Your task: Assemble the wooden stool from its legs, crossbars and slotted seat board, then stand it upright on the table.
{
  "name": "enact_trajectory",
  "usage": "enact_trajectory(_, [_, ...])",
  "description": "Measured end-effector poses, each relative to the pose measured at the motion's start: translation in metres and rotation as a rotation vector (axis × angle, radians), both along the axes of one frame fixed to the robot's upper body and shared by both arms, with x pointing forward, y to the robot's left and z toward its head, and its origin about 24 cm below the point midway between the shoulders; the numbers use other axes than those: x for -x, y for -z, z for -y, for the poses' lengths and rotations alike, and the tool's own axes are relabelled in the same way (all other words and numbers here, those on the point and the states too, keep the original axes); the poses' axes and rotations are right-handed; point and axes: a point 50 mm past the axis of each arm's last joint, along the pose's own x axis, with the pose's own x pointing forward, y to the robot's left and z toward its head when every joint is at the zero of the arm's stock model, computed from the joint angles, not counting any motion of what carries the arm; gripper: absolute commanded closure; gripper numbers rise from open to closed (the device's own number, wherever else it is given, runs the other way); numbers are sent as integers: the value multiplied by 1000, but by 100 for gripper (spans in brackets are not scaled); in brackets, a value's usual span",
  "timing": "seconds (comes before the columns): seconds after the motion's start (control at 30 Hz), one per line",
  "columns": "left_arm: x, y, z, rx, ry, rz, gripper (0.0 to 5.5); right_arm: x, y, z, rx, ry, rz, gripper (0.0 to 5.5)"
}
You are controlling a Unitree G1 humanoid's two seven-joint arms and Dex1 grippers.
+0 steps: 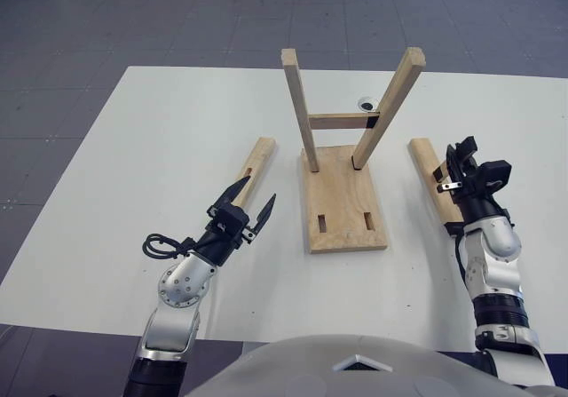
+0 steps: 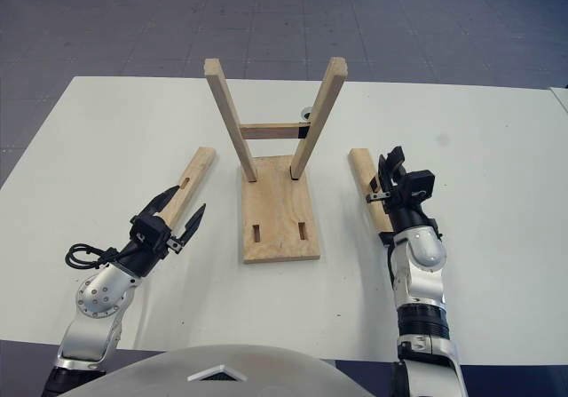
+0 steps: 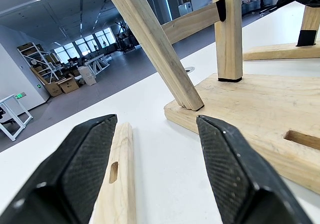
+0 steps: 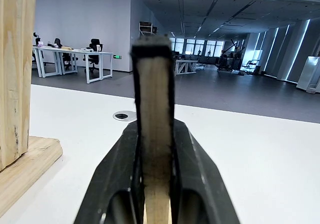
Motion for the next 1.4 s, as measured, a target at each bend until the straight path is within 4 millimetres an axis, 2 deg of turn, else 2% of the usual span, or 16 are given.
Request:
enact_trajectory(0.23, [0, 0, 1, 2, 3, 0, 254, 6, -3, -5, -10, 46, -23, 509])
enact_trajectory(0.53, [1, 1, 5, 8, 16, -6, 254, -8, -15, -5, 5, 39, -126, 509])
enact_trajectory(0.87, [2, 2, 5, 11, 16, -11, 254, -7, -24, -10, -12, 62, -133, 509])
enact_trajectory(0.9, [2, 2, 5, 11, 16, -11, 254, -7, -25, -11, -17, 63, -139, 473])
enact_trajectory(1.03, [2, 3, 5, 11, 16, -13, 254, -6, -25, -20, -44, 46, -181, 414])
enact_trajectory(1.3, [3, 3, 5, 11, 15, -16, 254, -6, -32, -18, -53, 52, -170, 293])
enact_trajectory(1.4, [4, 4, 5, 11, 13, -19, 254, -6, -44, -17, -54, 65, -134, 246])
